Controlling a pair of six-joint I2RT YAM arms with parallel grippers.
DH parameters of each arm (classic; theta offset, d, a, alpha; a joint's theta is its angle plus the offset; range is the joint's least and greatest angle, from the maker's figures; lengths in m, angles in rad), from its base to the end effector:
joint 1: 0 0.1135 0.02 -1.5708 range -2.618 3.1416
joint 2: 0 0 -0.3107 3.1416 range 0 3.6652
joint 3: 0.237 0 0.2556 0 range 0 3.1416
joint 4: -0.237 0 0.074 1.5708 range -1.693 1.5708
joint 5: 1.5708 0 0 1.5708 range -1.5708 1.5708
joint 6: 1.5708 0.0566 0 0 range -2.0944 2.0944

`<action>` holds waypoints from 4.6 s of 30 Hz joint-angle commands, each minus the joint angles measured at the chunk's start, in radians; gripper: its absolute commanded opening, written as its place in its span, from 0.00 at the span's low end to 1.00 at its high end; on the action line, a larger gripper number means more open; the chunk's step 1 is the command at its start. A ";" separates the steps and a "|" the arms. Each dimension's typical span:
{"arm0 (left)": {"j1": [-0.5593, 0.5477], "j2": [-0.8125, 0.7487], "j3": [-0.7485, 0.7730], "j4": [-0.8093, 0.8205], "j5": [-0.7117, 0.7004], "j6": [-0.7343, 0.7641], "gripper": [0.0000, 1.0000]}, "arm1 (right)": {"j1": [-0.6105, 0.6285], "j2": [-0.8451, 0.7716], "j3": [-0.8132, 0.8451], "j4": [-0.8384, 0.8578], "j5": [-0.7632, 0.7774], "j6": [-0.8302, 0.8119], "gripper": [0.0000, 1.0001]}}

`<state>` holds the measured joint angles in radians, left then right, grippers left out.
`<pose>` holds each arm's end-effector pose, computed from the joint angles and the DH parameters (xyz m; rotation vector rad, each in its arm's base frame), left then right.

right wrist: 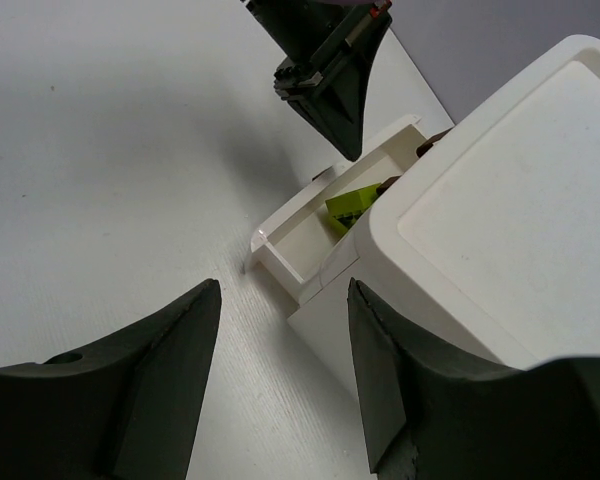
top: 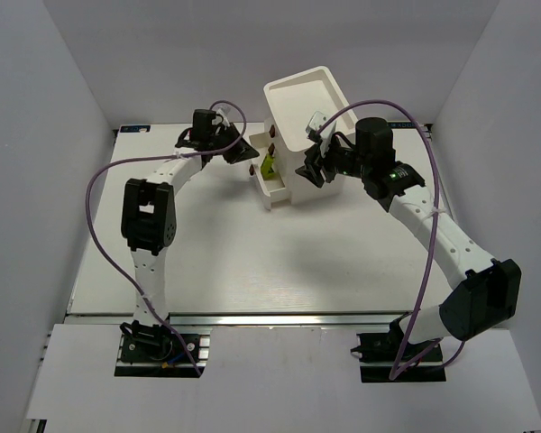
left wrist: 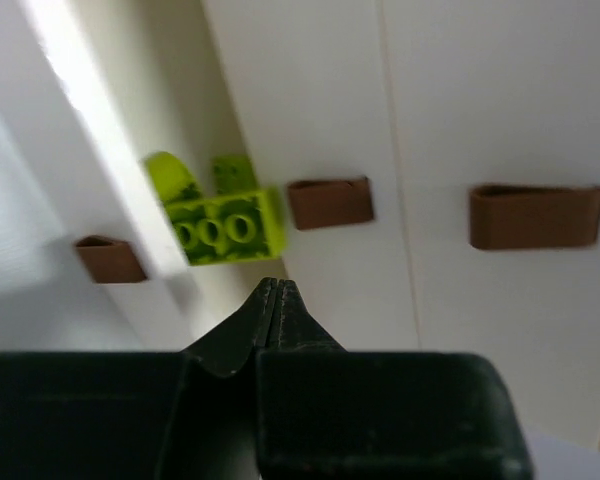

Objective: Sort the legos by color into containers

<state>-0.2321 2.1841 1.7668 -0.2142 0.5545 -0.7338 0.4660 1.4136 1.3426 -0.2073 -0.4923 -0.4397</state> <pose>0.5273 -0.1553 0.2496 -0.2501 2.3193 -1.1261 0.2940 0.1778 0.4286 -1.0996 1.4765 0.4723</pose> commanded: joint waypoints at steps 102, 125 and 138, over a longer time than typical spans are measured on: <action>-0.092 0.250 0.215 0.038 0.079 -0.019 0.23 | -0.004 -0.028 -0.002 0.036 0.023 -0.001 0.60; 0.069 -0.341 -0.282 -0.083 -0.383 0.100 0.90 | 0.002 -0.027 0.017 -0.081 -0.129 -0.022 0.89; 0.093 -0.780 -0.687 0.332 -0.104 0.079 0.98 | -0.003 -0.048 0.043 -0.164 0.184 0.219 0.89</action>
<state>-0.1310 1.5173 1.1362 -0.0410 0.3607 -0.6689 0.4656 1.4078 1.3525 -0.3389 -0.4152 -0.2787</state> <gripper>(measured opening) 0.981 0.894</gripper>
